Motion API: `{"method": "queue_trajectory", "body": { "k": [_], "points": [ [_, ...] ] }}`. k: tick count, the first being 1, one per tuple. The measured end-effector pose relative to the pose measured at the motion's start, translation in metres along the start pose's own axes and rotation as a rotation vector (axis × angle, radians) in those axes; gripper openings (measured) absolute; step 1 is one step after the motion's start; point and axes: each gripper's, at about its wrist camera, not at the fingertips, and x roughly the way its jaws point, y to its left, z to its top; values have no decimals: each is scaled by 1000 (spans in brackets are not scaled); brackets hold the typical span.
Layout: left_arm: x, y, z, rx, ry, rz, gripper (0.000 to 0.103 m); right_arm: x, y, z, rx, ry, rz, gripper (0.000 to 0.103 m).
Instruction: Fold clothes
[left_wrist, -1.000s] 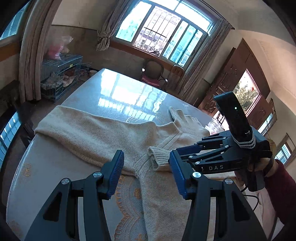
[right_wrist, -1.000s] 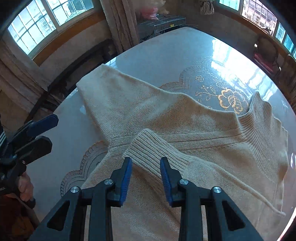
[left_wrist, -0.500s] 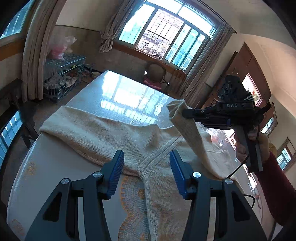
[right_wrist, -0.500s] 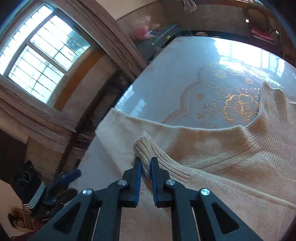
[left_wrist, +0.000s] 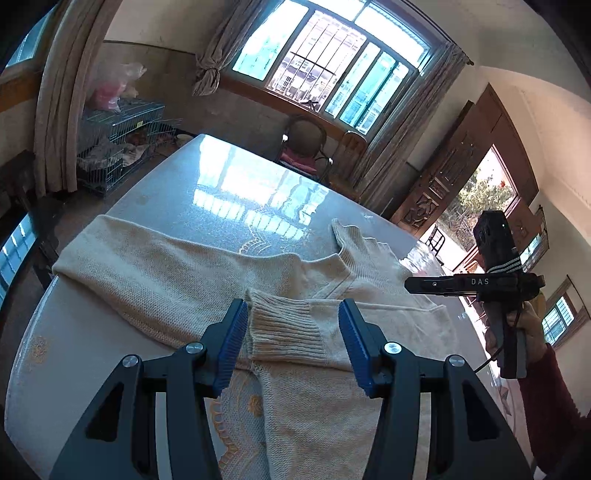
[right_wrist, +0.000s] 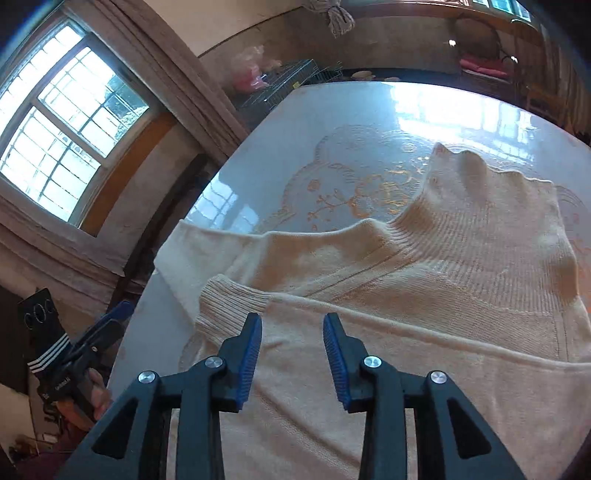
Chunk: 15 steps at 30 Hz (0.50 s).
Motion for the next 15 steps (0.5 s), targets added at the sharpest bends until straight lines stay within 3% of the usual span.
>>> {"method": "queue_trajectory", "body": {
  "k": [3,6,9,15],
  "points": [
    [9,-12,3,40,8,23,54,-55,-78,-23,183,-87,-129,36],
    [26,-26,1,71,41,1,54,-96,-153,-52,358,-116,-204,36],
    [50,-42,0,99,75,-3,54,-110,-194,-77,452,-118,-139,36],
    [102,-61,-8,148,163,72,54,-90,-216,-89,514,-128,-58,36]
  ]
}}
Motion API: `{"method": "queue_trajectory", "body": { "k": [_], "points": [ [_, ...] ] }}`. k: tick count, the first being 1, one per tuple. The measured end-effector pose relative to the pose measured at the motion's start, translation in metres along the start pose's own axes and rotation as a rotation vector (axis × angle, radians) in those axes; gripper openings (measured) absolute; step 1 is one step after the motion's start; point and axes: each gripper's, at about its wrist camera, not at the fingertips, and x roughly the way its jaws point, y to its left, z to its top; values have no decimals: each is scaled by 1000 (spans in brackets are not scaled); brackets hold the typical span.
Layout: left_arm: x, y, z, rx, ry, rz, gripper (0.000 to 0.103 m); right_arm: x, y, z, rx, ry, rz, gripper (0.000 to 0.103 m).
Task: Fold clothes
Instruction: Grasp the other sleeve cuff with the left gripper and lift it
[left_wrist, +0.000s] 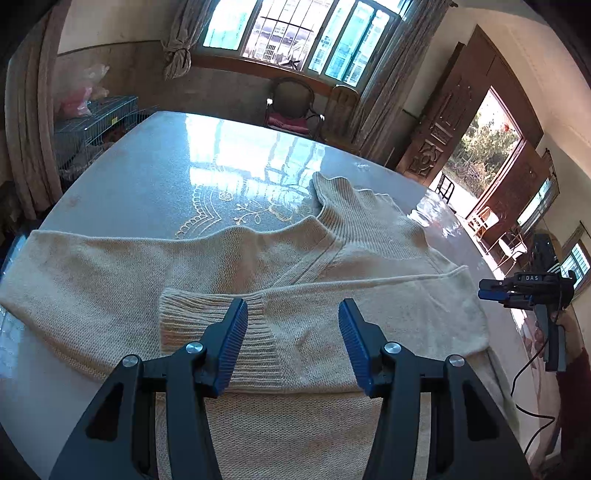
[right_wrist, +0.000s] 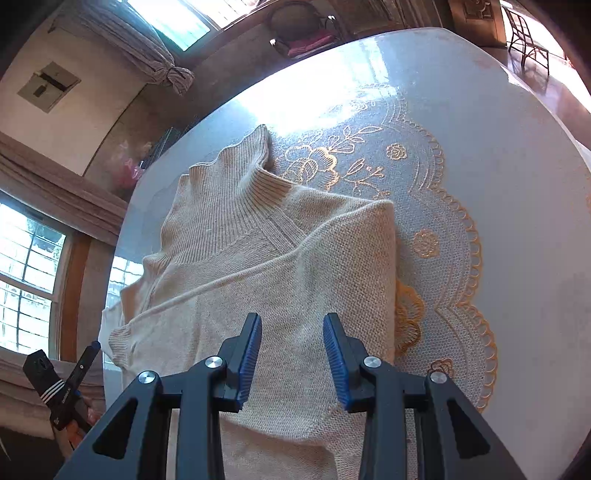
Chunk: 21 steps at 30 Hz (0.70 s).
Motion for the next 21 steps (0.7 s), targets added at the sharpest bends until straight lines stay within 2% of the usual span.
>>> {"method": "queue_trajectory", "body": {
  "k": [3,4,6,7,9,11,15,16,17,18,20,21],
  "points": [
    [14,-5,0,21,23,34,54,8,-12,9,48,5,38,36],
    [16,-5,-1,19,25,46,54,14,-16,10,58,20,14,36],
    [10,-7,-1,41,6,55,54,19,-24,11,51,38,-114,27],
    [7,-8,-1,51,-3,60,54,16,-24,11,33,26,-123,24],
    [-10,-8,0,75,-42,73,54,2,-21,9,37,-12,-84,25],
    [-35,-1,2,61,-89,45,54,-13,-15,6,26,-55,-49,29],
    [-91,37,8,-23,-161,45,57,-69,54,-18,-231,-222,-29,34],
    [-102,52,9,-55,-160,59,61,-77,74,-28,-326,-268,-71,35],
    [-109,69,9,-94,-152,77,72,-84,93,-39,-421,-314,-114,40],
    [-116,89,9,-150,-137,95,74,-88,110,-48,-501,-333,-149,43],
    [-127,131,6,-271,-101,112,74,-74,129,-63,-553,-217,-157,44],
    [-132,153,5,-335,-80,112,74,-67,135,-70,-554,-169,-118,44]
  ]
}}
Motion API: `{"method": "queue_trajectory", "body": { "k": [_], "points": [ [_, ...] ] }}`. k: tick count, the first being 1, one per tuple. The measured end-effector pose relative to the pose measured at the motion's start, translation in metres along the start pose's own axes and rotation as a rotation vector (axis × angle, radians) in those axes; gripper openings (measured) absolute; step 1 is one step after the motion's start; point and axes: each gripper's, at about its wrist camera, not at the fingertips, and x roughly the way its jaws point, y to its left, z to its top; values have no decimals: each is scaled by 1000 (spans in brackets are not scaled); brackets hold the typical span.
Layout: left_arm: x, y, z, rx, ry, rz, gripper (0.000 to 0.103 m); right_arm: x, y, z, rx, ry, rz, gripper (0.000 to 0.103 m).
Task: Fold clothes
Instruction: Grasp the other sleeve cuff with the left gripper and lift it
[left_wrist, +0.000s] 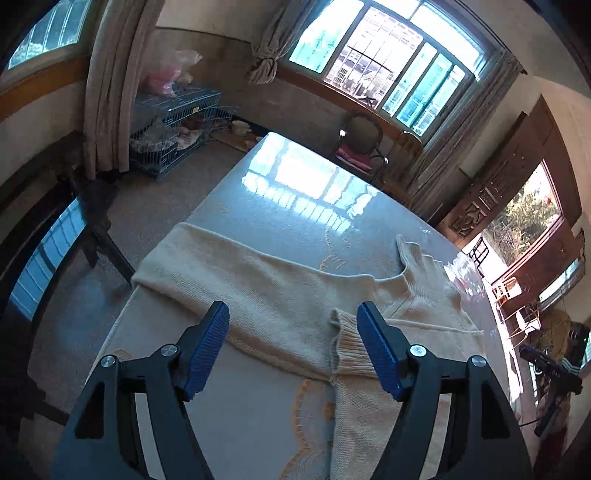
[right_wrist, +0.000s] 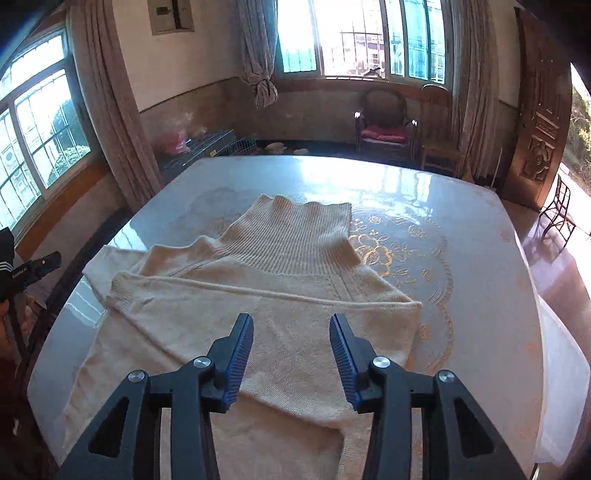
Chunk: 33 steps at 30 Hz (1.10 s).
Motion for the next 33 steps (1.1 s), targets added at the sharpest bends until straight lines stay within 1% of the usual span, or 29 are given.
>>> {"method": "queue_trajectory", "body": {
  "k": [1,2,3,4,7,8,10,12,14,15,17,19,22,25,29,33],
  "points": [
    [-2,18,5,-41,29,6,75,5,11,-4,-5,34,37,44],
    [-5,36,8,-77,59,10,75,9,22,-7,-30,62,33,44],
    [-10,55,9,-142,67,18,75,10,31,-14,-58,73,30,44],
    [-15,71,9,-204,80,10,75,14,40,-16,-83,82,45,44],
    [-18,116,8,-363,160,-97,75,31,65,-21,-143,131,119,44],
    [-15,128,10,-383,192,-119,75,33,71,-20,-150,147,133,44],
    [-9,153,17,-419,233,-119,75,36,85,-17,-157,167,162,44],
    [6,181,22,-440,270,-143,75,38,99,-12,-155,185,179,44],
    [29,211,23,-473,314,-201,75,42,112,-5,-129,203,189,44],
    [42,226,23,-485,335,-227,75,45,117,-2,-113,211,181,44],
    [69,253,18,-532,382,-301,75,53,126,2,-86,235,112,44],
    [92,275,15,-555,397,-397,75,63,132,3,-58,276,58,44],
    [124,294,10,-566,432,-487,75,75,141,0,-34,351,-34,44],
    [155,299,4,-605,464,-576,75,82,149,2,-13,397,-96,44],
    [185,297,-4,-644,502,-661,75,86,158,11,19,403,-127,44],
    [209,295,-13,-703,533,-696,75,90,168,15,14,399,-146,44]
  ]
}}
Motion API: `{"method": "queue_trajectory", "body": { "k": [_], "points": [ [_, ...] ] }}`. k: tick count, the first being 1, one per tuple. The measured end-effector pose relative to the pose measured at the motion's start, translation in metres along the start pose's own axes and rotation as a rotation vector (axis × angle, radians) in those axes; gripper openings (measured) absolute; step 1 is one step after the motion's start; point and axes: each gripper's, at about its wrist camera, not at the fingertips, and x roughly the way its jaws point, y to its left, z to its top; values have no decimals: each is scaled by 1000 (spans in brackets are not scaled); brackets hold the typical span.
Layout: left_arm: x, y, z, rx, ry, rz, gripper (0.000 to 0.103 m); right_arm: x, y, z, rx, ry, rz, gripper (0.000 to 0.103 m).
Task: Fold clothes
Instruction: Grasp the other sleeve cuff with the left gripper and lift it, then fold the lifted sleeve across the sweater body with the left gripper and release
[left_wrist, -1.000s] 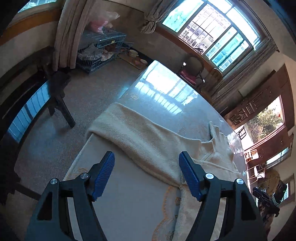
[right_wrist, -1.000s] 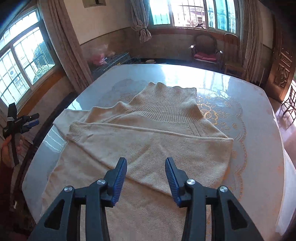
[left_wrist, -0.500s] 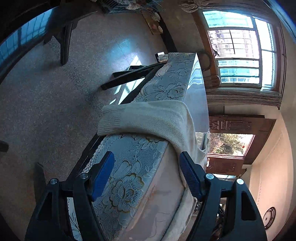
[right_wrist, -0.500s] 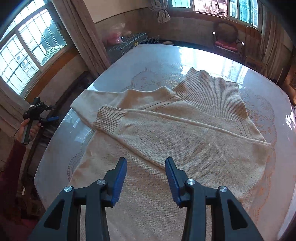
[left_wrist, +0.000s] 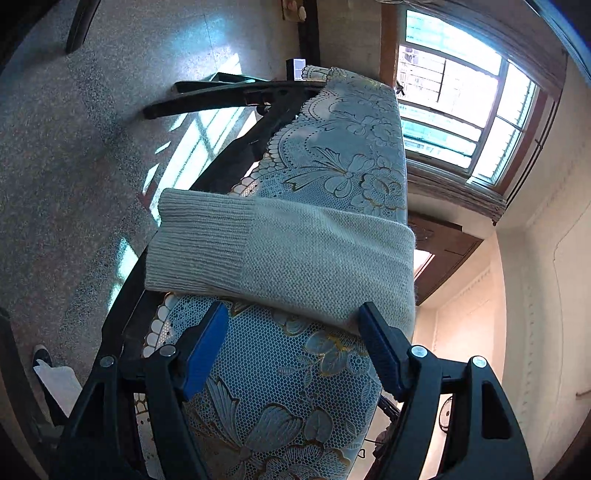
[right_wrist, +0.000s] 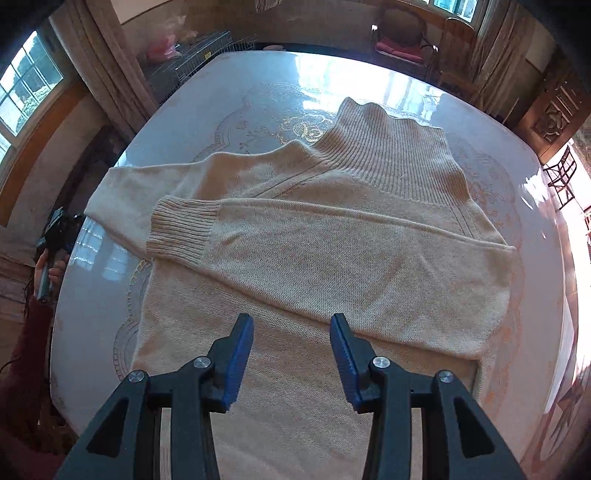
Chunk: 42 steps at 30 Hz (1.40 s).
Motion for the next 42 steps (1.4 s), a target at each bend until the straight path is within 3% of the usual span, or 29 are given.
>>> {"method": "queue_trajectory", "body": {
  "k": [9,13,14,15,17,18,26,31,37,42],
  "points": [
    [15,10,7,-110,-58,-125,75,8,10,-4,2,-3,-3,44],
    [23,2,8,-100,-68,-98,75,3,1,-5,37,-39,2,44],
    [23,-2,7,-85,-81,-73,68,1,-1,-5,41,-48,-3,44],
    [23,-9,8,-46,-94,-55,41,-1,-3,-6,43,-60,-9,44],
    [13,-21,8,-2,-157,10,7,-5,-6,-7,47,-83,-20,44],
    [5,-30,6,43,-204,31,5,-6,-7,-7,47,-91,-29,44],
    [-36,-113,-9,269,-347,134,4,-11,-26,-9,89,-154,-13,44],
    [-39,-180,-38,372,-414,208,4,-23,-40,-20,112,-197,15,44],
    [9,-273,-101,547,-468,316,4,-34,-80,-48,164,-253,60,44],
    [100,-332,-161,683,-410,388,4,-35,-127,-81,227,-285,113,44]
  ]
}}
